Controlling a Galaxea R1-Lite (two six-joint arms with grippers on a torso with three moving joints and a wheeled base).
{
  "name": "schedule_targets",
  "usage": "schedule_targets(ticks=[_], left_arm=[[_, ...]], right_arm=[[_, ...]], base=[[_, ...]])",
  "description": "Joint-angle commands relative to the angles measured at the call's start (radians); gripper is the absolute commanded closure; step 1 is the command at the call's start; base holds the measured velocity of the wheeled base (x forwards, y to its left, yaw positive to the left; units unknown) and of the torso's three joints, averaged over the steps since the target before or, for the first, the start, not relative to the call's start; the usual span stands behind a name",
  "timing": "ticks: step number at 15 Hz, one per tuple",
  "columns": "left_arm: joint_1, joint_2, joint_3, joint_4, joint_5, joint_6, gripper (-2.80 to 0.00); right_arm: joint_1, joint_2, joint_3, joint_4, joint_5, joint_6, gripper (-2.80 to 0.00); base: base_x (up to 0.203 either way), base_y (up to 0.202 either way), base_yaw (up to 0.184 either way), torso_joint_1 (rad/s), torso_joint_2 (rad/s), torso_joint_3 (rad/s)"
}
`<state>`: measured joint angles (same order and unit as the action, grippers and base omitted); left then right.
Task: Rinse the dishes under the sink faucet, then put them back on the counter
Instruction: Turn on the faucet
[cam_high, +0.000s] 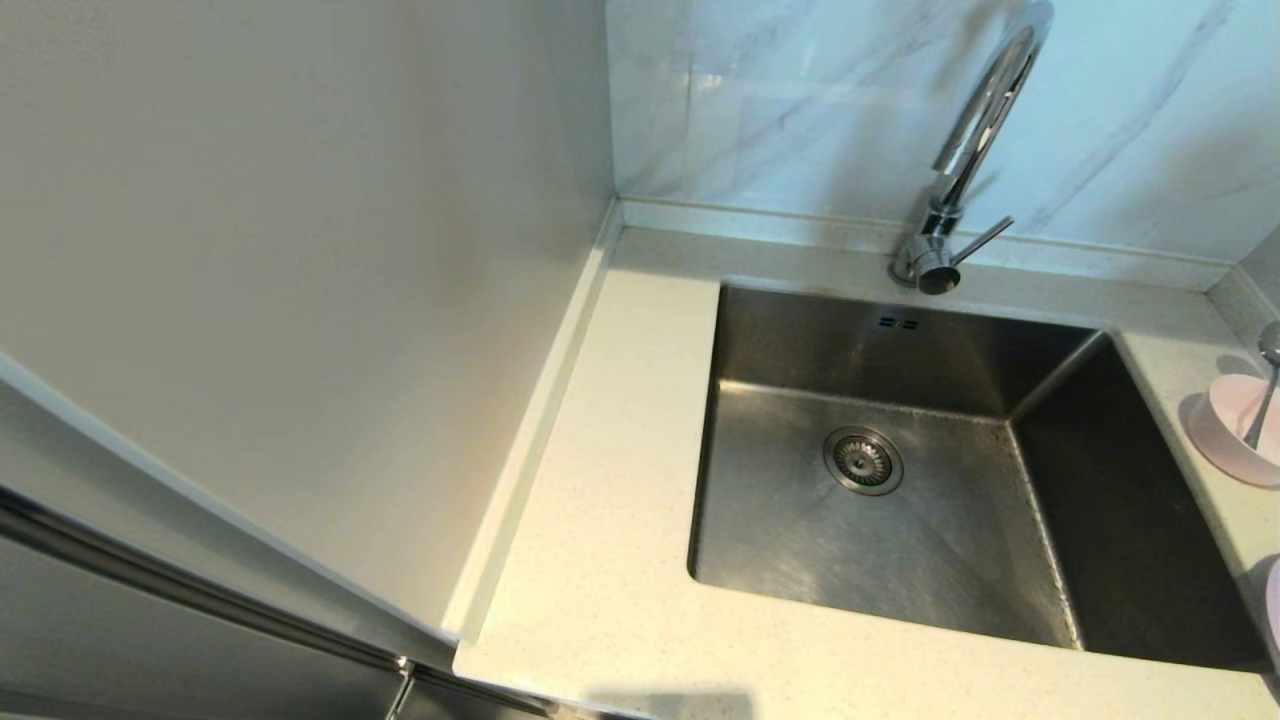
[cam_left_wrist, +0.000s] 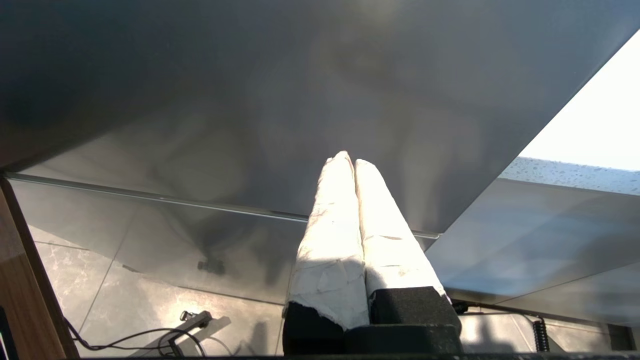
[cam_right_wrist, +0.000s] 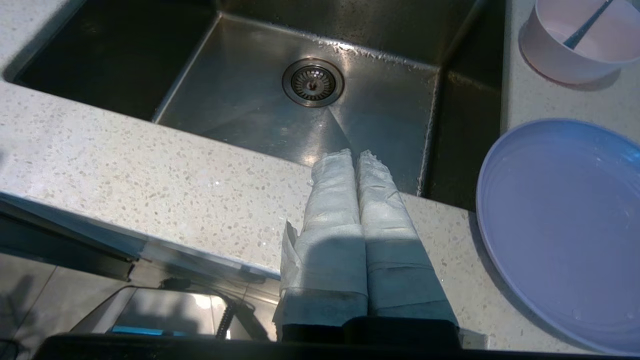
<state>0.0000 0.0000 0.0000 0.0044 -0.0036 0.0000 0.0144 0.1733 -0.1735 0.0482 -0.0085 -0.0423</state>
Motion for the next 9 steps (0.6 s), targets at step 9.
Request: schedule_targets(ticks=[9], left_arm=[[0.000, 0.000, 0.000, 0.000, 0.001, 0.000, 0.00]], right_arm=[[-0.015, 0.640, -0.558, -0.003, -0.006, 0.084, 0.00]], base=[[0.000, 0.000, 0.000, 0.000, 0.00, 0.000]])
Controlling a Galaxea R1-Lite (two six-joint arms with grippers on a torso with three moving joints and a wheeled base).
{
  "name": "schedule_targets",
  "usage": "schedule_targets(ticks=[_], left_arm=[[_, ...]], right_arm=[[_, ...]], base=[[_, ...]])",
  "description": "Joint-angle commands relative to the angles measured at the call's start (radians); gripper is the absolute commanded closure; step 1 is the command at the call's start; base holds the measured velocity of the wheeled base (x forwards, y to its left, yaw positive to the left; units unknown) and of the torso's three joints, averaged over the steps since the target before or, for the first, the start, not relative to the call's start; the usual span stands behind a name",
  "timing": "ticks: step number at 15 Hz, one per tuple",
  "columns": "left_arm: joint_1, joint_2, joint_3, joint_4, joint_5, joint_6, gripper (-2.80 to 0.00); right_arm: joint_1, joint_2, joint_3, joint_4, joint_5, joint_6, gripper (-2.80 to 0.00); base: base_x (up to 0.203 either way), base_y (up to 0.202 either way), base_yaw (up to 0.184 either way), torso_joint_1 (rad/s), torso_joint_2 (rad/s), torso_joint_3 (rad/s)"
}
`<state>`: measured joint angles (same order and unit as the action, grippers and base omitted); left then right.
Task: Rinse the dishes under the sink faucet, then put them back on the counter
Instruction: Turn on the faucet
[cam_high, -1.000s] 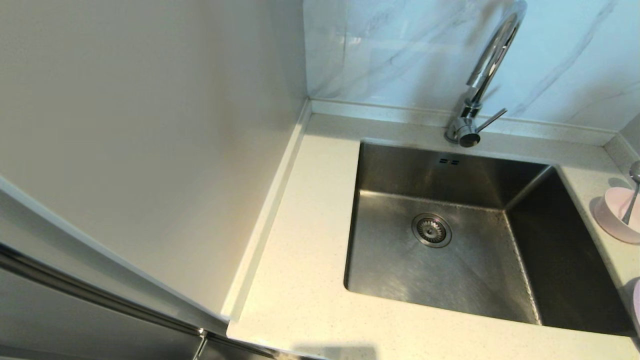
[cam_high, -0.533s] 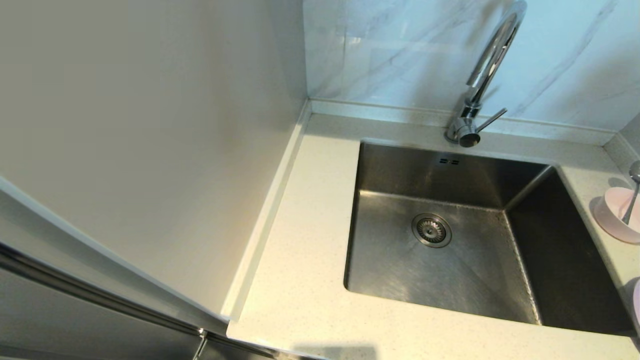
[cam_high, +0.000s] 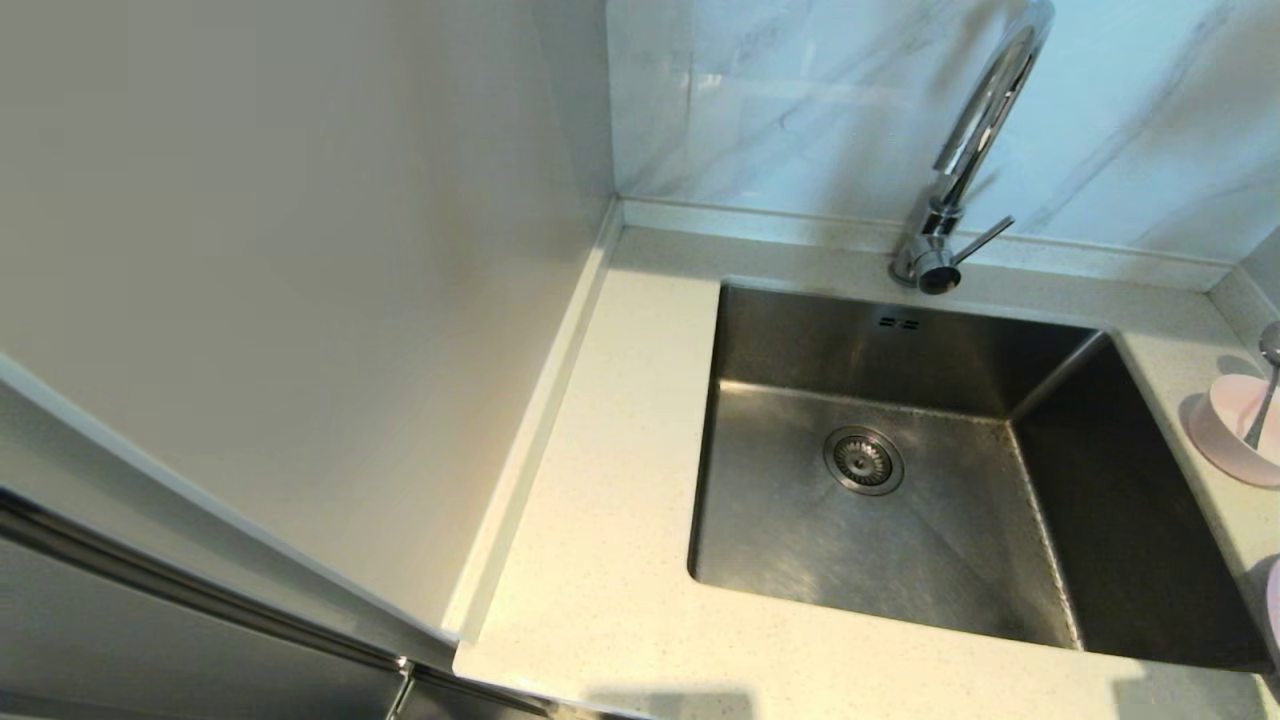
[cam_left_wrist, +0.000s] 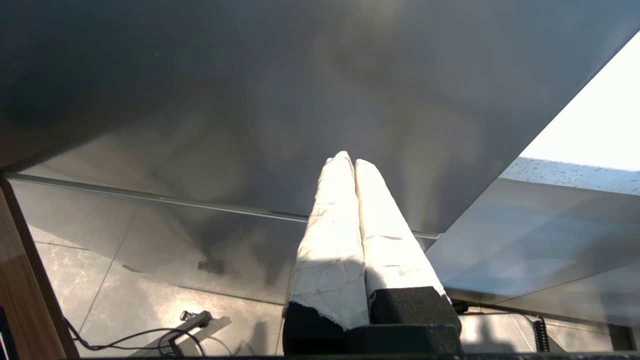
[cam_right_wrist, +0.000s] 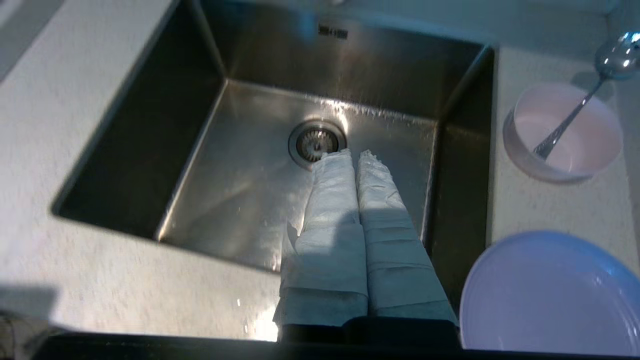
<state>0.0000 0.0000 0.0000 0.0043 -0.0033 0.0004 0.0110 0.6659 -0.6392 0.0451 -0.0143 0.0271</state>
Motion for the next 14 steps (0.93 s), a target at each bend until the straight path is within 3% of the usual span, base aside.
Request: schedule_targets(ticks=[1, 8, 12, 14], left_arm=[[0.000, 0.000, 0.000, 0.000, 0.000, 0.000, 0.00], [0.000, 0.000, 0.000, 0.000, 0.000, 0.000, 0.00], [0.000, 0.000, 0.000, 0.000, -0.001, 0.000, 0.00], [0.000, 0.000, 0.000, 0.000, 0.000, 0.000, 0.00]], right_arm=[[-0.025, 0.203, -0.149, -0.001, 0.001, 0.030, 0.00], [-0.149, 0.562, -0.459, 0.009, 0.006, 0.128, 0.00], [-0.195, 0.781, -0.674, 0.150, 0.007, 0.188, 0.00], [-0.233, 0.870, -0.756, 0.204, 0.048, 0.201, 0.00]], base=[[0.000, 0.000, 0.000, 0.000, 0.00, 0.000], [0.000, 0.000, 0.000, 0.000, 0.00, 0.000], [0.000, 0.000, 0.000, 0.000, 0.00, 0.000], [0.000, 0.000, 0.000, 0.000, 0.00, 0.000]])
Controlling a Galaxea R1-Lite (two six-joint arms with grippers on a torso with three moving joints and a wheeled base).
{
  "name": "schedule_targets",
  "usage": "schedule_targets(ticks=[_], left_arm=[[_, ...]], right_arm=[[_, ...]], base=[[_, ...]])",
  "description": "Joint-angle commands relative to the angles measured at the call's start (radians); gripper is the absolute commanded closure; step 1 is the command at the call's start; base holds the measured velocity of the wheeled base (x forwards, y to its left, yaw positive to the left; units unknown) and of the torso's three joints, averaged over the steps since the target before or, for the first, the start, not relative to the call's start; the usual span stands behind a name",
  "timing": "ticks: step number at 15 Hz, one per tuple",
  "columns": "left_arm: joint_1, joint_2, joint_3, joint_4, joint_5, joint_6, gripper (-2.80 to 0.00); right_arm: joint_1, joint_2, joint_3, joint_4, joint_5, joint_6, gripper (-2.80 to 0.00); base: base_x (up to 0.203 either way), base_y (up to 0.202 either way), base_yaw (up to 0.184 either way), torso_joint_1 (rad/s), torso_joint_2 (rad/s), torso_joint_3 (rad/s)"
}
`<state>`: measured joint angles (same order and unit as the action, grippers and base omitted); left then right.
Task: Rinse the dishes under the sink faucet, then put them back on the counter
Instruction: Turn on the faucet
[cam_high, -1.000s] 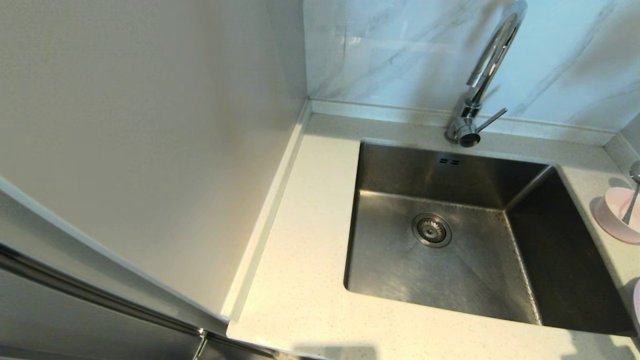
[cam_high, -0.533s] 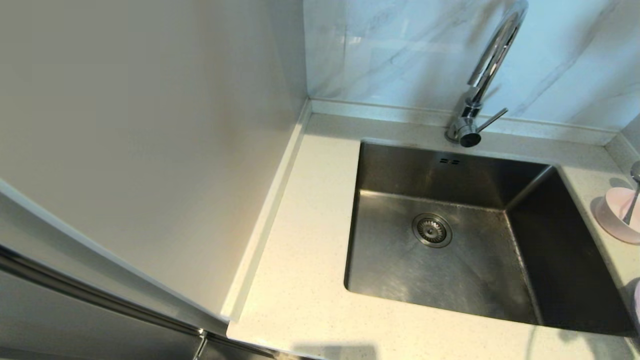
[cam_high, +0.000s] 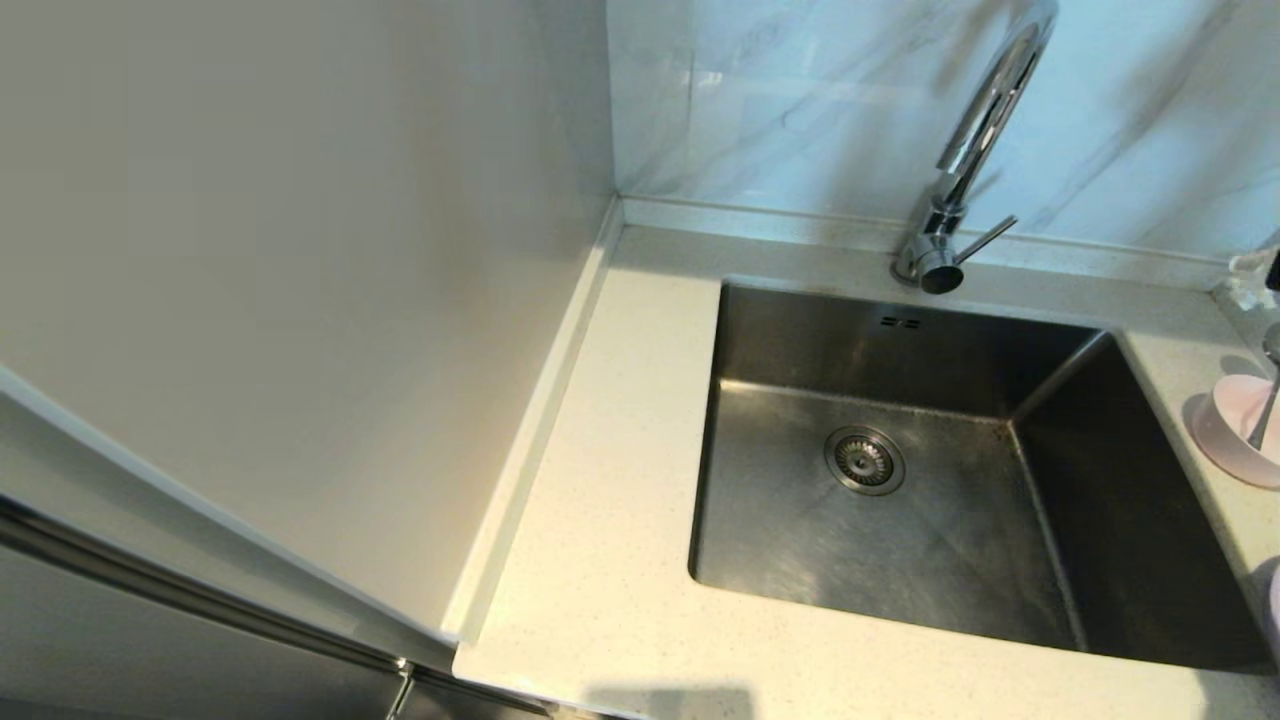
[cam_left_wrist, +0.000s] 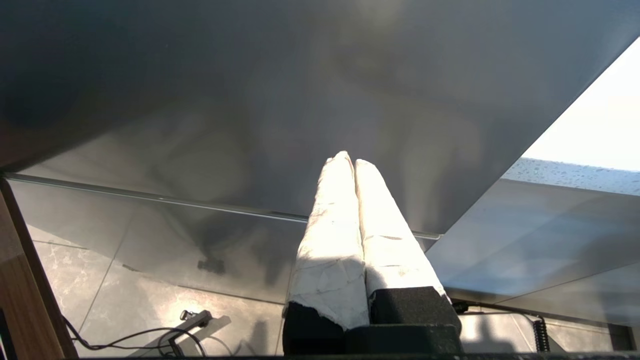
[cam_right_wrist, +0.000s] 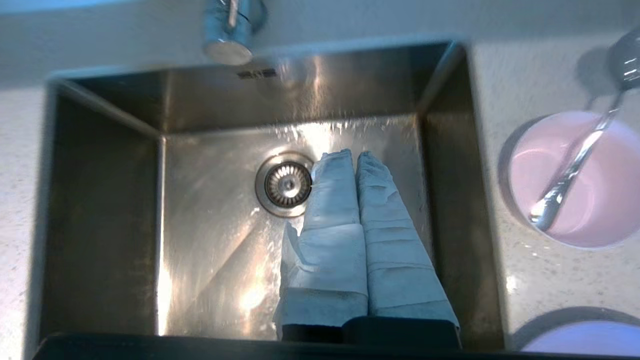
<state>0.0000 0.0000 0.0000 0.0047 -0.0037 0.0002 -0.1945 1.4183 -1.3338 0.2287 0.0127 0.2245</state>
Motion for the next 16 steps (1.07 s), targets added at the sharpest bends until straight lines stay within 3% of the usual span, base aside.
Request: schedule_targets(ticks=[1, 8, 16], left_arm=[[0.000, 0.000, 0.000, 0.000, -0.001, 0.000, 0.00], [0.000, 0.000, 0.000, 0.000, 0.000, 0.000, 0.00], [0.000, 0.000, 0.000, 0.000, 0.001, 0.000, 0.00]], right_arm=[[-0.051, 0.157, -0.099, 0.028, 0.050, 0.006, 0.00], [-0.072, 0.409, -0.422, -0.014, 0.143, -0.051, 0.00], [-0.011, 0.546, -0.580, -0.095, 0.169, -0.012, 0.00]], base=[[0.000, 0.000, 0.000, 0.000, 0.00, 0.000], [0.000, 0.000, 0.000, 0.000, 0.00, 0.000], [0.000, 0.000, 0.000, 0.000, 0.00, 0.000]])
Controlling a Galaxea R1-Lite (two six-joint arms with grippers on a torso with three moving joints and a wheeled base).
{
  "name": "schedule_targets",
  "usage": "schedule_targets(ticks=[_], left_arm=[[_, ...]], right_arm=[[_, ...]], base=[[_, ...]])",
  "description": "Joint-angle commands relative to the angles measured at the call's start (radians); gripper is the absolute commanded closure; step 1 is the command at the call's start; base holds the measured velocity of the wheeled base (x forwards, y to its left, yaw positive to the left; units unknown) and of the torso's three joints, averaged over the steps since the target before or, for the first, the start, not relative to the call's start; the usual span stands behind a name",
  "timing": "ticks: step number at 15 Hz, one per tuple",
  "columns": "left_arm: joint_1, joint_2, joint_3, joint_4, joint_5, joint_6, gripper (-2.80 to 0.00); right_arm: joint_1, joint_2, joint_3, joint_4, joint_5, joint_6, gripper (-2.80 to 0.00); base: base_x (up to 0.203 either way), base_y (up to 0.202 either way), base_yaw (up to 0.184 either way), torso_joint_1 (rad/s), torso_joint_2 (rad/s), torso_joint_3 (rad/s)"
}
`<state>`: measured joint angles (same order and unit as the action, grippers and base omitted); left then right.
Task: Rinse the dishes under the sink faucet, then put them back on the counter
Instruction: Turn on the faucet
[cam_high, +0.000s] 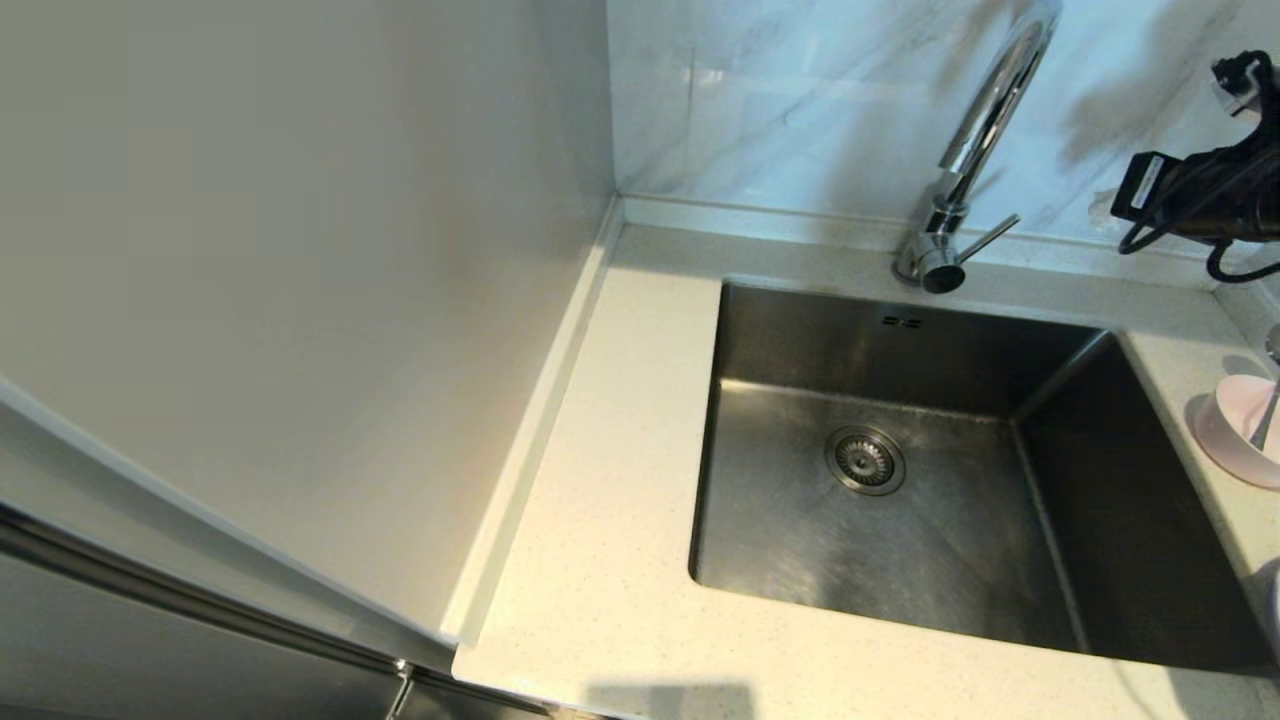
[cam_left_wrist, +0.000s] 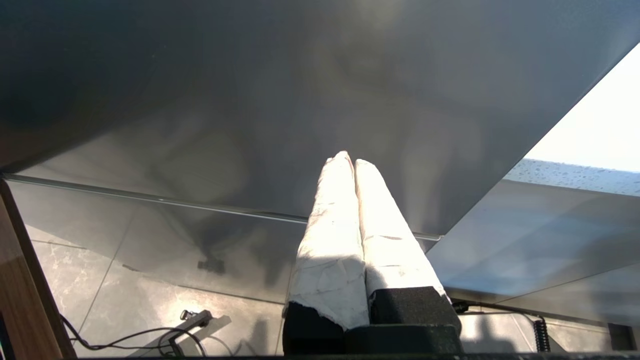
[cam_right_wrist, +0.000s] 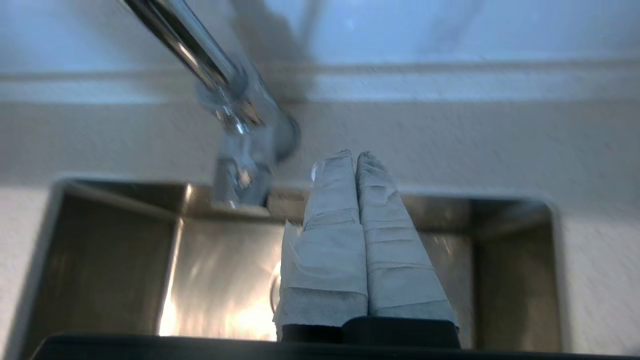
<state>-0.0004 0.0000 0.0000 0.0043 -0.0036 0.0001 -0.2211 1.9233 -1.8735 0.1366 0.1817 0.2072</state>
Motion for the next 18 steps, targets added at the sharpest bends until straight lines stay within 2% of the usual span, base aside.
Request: schedule_targets(ticks=[1, 5, 7, 9, 18], left_arm=[[0.000, 0.000, 0.000, 0.000, -0.001, 0.000, 0.00], [0.000, 0.000, 0.000, 0.000, 0.000, 0.000, 0.00], [0.000, 0.000, 0.000, 0.000, -0.001, 0.000, 0.00], [0.000, 0.000, 0.000, 0.000, 0.001, 0.000, 0.00], [0.000, 0.000, 0.000, 0.000, 0.000, 0.000, 0.00]], right_arm=[[0.031, 0.064, -0.079, -0.005, -0.001, 0.014, 0.00], [0.076, 0.089, -0.093, -0.053, -0.014, 0.039, 0.00], [0.099, 0.096, -0.093, -0.063, -0.024, 0.081, 0.00], [0.117, 0.109, -0.093, -0.073, -0.051, 0.086, 0.00], [0.131, 0.149, -0.095, -0.121, -0.059, 0.083, 0.00]], base=[[0.000, 0.000, 0.000, 0.000, 0.00, 0.000], [0.000, 0.000, 0.000, 0.000, 0.00, 0.000], [0.000, 0.000, 0.000, 0.000, 0.00, 0.000], [0.000, 0.000, 0.000, 0.000, 0.00, 0.000], [0.000, 0.000, 0.000, 0.000, 0.00, 0.000]])
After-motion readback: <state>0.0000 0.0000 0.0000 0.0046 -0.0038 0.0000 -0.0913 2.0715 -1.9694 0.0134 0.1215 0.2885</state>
